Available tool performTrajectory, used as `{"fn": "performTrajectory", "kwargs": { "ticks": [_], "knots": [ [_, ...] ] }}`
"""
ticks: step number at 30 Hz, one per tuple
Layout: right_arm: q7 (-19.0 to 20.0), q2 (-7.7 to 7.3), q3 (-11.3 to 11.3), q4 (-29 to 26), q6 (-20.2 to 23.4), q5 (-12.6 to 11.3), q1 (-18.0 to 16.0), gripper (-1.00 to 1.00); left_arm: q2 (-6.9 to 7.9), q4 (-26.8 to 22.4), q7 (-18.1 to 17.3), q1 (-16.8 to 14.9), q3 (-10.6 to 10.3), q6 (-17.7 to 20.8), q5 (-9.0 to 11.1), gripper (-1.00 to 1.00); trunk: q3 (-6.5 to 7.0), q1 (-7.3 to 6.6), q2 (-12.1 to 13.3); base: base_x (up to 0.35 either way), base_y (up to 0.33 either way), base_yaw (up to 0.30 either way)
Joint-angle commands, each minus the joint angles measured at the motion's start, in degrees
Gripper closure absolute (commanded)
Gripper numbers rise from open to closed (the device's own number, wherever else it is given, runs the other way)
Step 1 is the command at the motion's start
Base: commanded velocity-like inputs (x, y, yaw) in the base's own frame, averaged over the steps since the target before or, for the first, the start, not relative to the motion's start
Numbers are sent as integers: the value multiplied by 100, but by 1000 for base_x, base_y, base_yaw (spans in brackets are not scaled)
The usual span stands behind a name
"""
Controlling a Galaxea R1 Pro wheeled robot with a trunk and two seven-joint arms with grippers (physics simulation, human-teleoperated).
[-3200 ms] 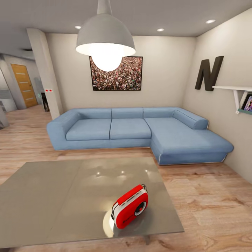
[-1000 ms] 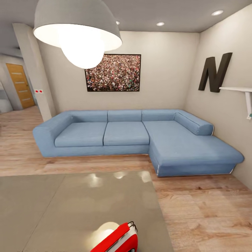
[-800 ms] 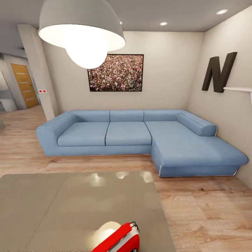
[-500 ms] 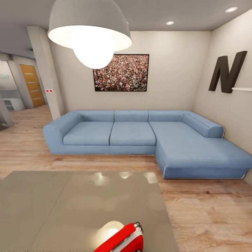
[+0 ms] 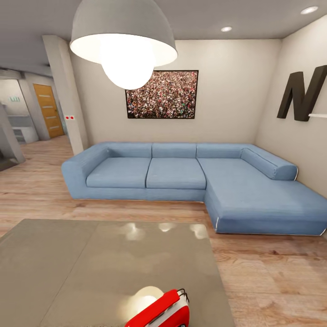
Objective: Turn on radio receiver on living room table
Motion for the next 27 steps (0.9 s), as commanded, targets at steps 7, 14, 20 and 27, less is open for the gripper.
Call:
{"fn": "performTrajectory", "kwargs": {
  "ticks": [7, 14, 20, 27],
  "knots": [
    [0, 0, 1, 0, 0, 0, 1, -100, 3, 0, 0, 0, 0, 0, 0, -100, 0, 0, 0, 0, 0, 0],
    [0, 0, -1, 0, 0, 0, 0, -100, 3, 0, 0, 0, 1, 0, 0, -100, 0, 0, 0, 0, 0, 0],
    [0, -2, -4, 0, 0, 0, 0, -100, 3, 0, 0, 0, 1, 0, 0, -100, 0, 0, 0, 0, 0, 0],
    [0, -4, -6, 0, 0, 0, -1, -100, 5, -3, 0, 0, 3, 0, 0, -100, 0, 0, 0, 0, 0, 0]
  ]
}}
